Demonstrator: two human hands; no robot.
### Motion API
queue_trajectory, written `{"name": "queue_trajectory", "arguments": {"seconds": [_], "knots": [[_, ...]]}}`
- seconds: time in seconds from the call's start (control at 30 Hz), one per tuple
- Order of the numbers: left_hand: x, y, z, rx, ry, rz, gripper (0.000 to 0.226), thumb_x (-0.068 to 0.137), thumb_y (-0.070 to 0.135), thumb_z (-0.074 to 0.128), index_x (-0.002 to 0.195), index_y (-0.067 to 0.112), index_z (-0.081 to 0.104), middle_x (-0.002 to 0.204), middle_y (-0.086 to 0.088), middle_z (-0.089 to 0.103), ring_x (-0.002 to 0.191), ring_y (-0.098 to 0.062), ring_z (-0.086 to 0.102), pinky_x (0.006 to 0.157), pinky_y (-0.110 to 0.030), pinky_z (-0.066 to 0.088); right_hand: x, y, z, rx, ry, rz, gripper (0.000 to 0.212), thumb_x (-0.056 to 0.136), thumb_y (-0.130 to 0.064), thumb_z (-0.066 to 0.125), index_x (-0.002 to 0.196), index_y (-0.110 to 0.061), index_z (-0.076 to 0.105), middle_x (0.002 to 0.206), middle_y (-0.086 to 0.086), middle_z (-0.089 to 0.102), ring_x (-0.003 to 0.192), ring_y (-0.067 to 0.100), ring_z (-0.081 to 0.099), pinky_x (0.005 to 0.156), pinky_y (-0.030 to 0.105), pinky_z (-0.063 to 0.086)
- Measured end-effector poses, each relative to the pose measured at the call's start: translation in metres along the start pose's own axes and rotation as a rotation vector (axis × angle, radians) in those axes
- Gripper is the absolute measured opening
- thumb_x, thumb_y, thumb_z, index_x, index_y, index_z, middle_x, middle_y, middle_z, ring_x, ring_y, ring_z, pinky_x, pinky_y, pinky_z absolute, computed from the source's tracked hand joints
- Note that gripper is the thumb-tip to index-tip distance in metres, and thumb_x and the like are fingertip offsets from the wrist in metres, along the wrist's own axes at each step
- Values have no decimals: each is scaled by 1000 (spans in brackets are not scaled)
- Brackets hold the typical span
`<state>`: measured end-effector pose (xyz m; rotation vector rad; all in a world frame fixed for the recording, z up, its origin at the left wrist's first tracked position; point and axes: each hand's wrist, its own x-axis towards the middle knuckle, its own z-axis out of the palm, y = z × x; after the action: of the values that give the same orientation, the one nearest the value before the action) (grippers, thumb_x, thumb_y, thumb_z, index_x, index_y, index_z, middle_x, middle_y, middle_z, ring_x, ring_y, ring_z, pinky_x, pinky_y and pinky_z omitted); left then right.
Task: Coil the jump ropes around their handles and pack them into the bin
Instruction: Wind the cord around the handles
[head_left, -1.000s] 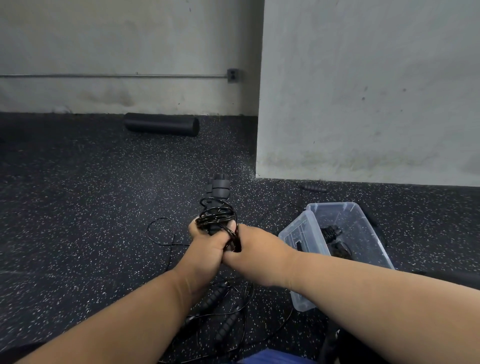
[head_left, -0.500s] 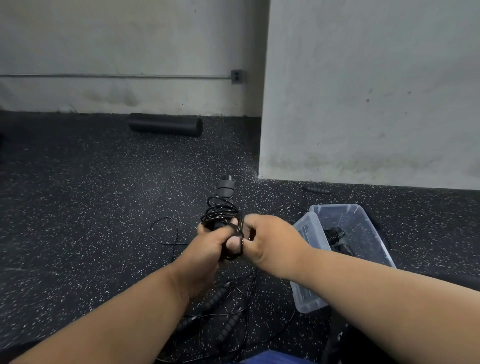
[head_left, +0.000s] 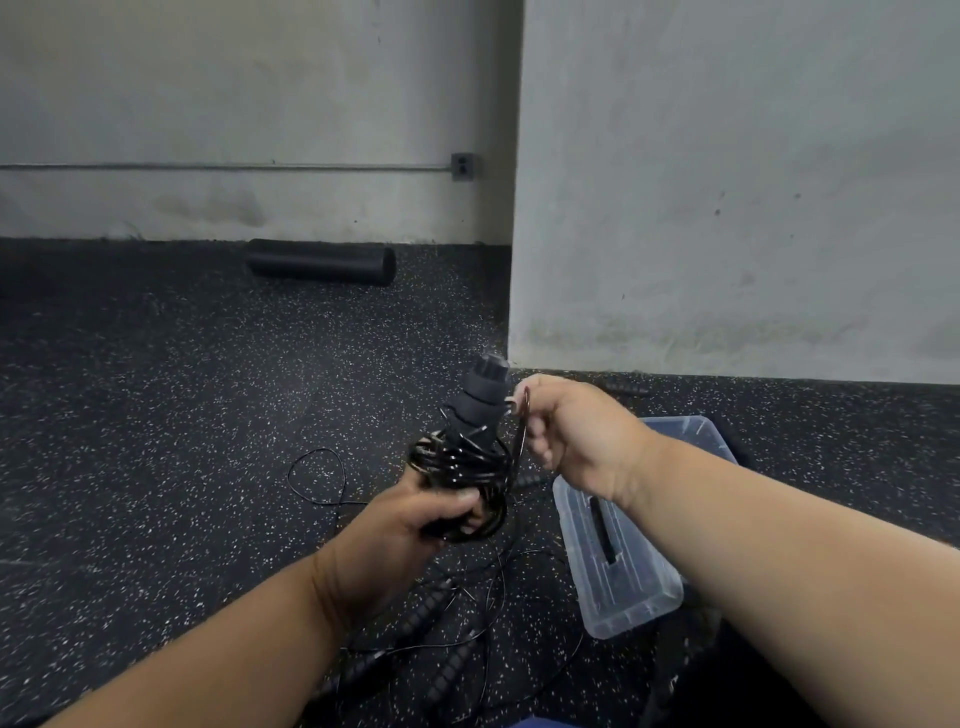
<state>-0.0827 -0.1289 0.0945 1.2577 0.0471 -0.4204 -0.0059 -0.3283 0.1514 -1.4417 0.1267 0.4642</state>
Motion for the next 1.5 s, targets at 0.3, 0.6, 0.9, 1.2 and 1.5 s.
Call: {"name": "queue_trajectory", "arguments": {"seconds": [0.3, 0.6, 0.9, 1.2, 1.5], "knots": [[0, 15, 3, 181, -25, 32, 82, 49, 60, 98, 100, 8, 59, 79, 2, 68, 75, -10, 64, 72, -23, 54, -11, 6, 6, 94, -18, -7, 19, 95, 0, 64, 82, -14, 61, 62, 1, 63, 54, 13, 59, 46, 19, 50], [3, 10, 5, 235, 104, -71, 100, 50, 67, 94, 124, 9, 57, 88, 0, 72, 80, -15, 67, 79, -30, 58, -21, 4, 7, -103, -8, -227, 12, 93, 2, 71, 90, -7, 63, 69, 10, 68, 62, 19, 65, 53, 26, 54], [5, 9, 13, 439, 257, 23, 86, 59, 35, 102, 128, 26, 51, 101, 5, 78, 88, -3, 75, 69, -16, 56, -19, 13, 12, -330, 141, -328, 10, 89, 1, 69, 86, -2, 60, 66, 5, 56, 62, 21, 61, 61, 40, 59], [9, 8, 3, 513, 302, 3, 81, 56, 60, 92, 121, 30, 54, 97, 2, 79, 74, -21, 75, 78, -47, 64, -23, 9, 11, -561, 84, -405, 26, 89, -3, 63, 90, -26, 72, 80, -9, 73, 68, 8, 66, 64, 27, 57], [6, 8, 9, 595, 311, 18, 56, 78, 40, 90, 119, 27, 54, 93, 1, 76, 66, -12, 73, 60, -25, 55, -23, 8, 7, -831, -77, -509, 22, 101, -21, 63, 99, -38, 77, 103, -16, 69, 93, 6, 66, 87, 34, 56]]}}
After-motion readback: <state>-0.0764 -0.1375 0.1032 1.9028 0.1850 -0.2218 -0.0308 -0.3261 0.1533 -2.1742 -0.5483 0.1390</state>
